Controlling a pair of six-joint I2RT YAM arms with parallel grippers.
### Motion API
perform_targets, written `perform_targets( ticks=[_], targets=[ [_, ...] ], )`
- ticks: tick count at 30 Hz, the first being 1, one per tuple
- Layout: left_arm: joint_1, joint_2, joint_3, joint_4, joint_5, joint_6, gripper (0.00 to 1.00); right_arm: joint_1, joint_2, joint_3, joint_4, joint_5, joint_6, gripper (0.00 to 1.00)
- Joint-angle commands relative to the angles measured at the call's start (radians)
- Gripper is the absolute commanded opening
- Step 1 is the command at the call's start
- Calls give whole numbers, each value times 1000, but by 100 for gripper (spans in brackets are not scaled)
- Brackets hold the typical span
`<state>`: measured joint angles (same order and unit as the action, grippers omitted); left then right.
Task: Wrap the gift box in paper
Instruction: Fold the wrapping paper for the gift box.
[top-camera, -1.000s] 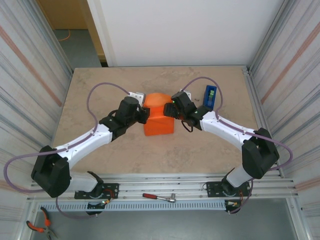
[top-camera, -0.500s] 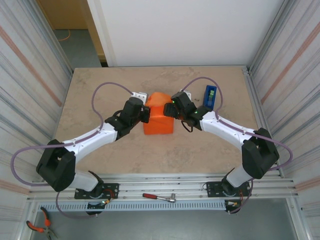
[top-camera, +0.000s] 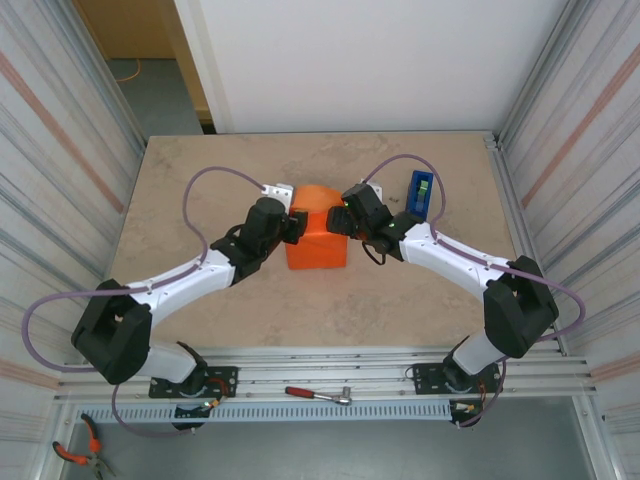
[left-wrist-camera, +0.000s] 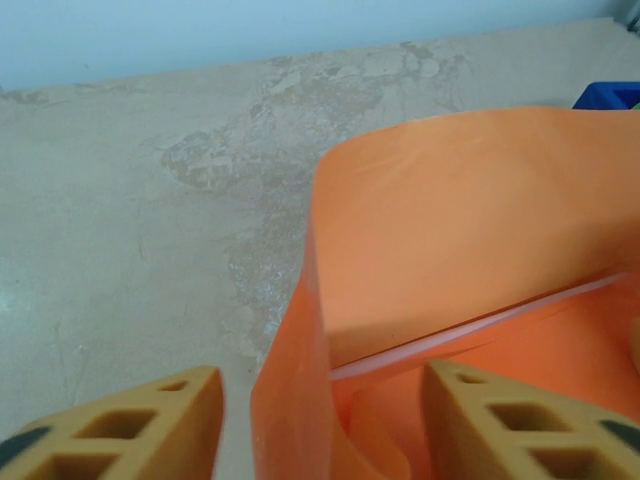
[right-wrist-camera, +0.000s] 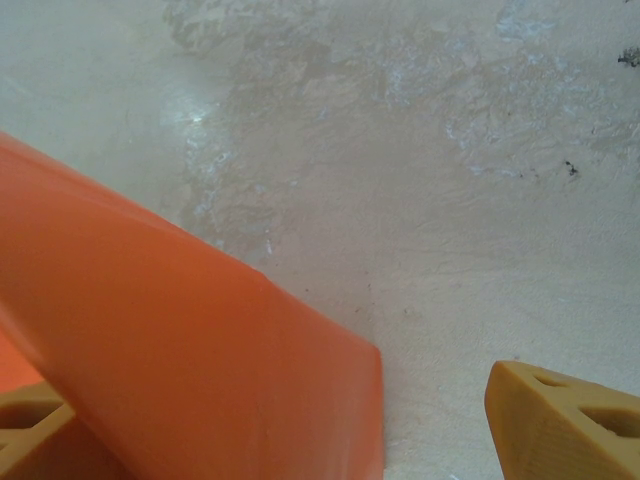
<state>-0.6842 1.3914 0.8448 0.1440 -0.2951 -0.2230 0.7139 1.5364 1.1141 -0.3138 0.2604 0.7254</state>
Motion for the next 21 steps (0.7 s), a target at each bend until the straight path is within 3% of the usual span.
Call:
perform_targets(
  ticks=[1,10,21],
  targets=[
    [-16,-32,-39,111,5,10,61,6,22,-28,-122,-35,-10,84],
    [-23,43,-30,107,-68,-7,61,-2,5,-2,-128,-92,-24,85],
    [-39,77,-28,60,-176,-22,49,-4,-83,122,-214,-120,-6,99]
  ],
)
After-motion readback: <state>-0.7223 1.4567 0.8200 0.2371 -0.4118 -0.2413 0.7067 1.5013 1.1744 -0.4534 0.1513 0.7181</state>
